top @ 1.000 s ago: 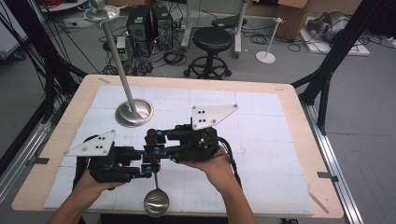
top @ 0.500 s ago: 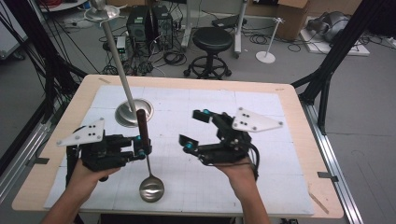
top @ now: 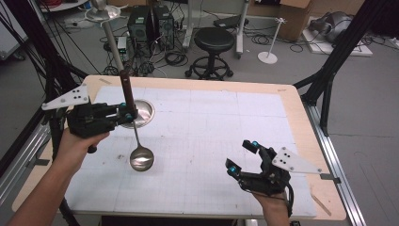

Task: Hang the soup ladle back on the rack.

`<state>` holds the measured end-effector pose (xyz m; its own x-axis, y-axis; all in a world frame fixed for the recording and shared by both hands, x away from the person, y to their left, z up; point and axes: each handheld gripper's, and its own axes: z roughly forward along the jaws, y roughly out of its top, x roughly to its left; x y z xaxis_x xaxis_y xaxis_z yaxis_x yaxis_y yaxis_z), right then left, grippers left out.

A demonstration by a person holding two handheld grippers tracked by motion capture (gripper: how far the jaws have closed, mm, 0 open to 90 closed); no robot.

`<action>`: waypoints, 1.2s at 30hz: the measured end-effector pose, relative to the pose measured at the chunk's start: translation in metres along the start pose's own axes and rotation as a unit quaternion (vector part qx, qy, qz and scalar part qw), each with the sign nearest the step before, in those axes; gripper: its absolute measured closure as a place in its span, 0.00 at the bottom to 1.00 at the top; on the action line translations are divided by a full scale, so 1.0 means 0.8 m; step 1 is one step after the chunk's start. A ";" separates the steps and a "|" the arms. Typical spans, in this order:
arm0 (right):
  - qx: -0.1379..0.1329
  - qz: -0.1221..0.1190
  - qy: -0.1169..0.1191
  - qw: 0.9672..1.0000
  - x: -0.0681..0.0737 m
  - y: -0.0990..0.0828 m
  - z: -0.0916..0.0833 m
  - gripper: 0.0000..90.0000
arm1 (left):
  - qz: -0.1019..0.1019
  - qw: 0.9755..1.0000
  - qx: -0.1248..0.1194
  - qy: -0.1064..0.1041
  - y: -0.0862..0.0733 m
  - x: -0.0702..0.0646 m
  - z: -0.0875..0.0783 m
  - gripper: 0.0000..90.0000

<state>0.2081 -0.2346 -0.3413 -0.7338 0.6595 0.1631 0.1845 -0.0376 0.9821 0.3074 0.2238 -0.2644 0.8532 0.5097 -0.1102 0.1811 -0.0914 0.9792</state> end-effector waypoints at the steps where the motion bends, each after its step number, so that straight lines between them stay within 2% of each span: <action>1: 0.001 -0.001 -0.004 1.000 -0.002 -0.004 -0.002 0.18 | 0.001 1.000 0.003 0.004 0.004 0.003 0.002 0.82; 6: 0.019 -0.010 -0.031 0.999 -0.004 -0.013 -0.006 0.18 | 0.003 1.000 -0.001 0.014 0.019 0.020 0.004 0.82; 11: 0.027 -0.027 -0.024 0.999 -0.001 -0.013 -0.004 0.18 | -0.002 1.000 -0.012 0.012 0.034 0.040 0.005 0.82; 16: 0.034 -0.023 -0.025 0.999 -0.002 -0.013 0.000 0.18 | 0.006 1.000 -0.014 0.013 0.047 0.056 0.001 0.82; 19: 0.036 -0.023 -0.026 0.999 -0.004 -0.013 0.002 0.18 | 0.008 1.000 -0.017 0.005 0.051 0.067 -0.005 0.82; 23: 0.039 -0.022 -0.030 0.999 -0.006 -0.012 0.002 0.18 | 0.008 1.000 -0.011 -0.005 0.055 0.086 -0.008 0.82; 36: 0.052 -0.011 -0.075 0.996 -0.012 -0.004 -0.009 0.18 | -0.002 0.999 -0.030 -0.045 0.062 0.133 -0.017 0.82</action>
<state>0.2103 -0.2463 -0.3451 -0.6344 0.7638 0.1189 0.2418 0.0499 0.9691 0.4003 0.2851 -0.2251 0.8934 0.4312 -0.1260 0.1574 -0.0377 0.9868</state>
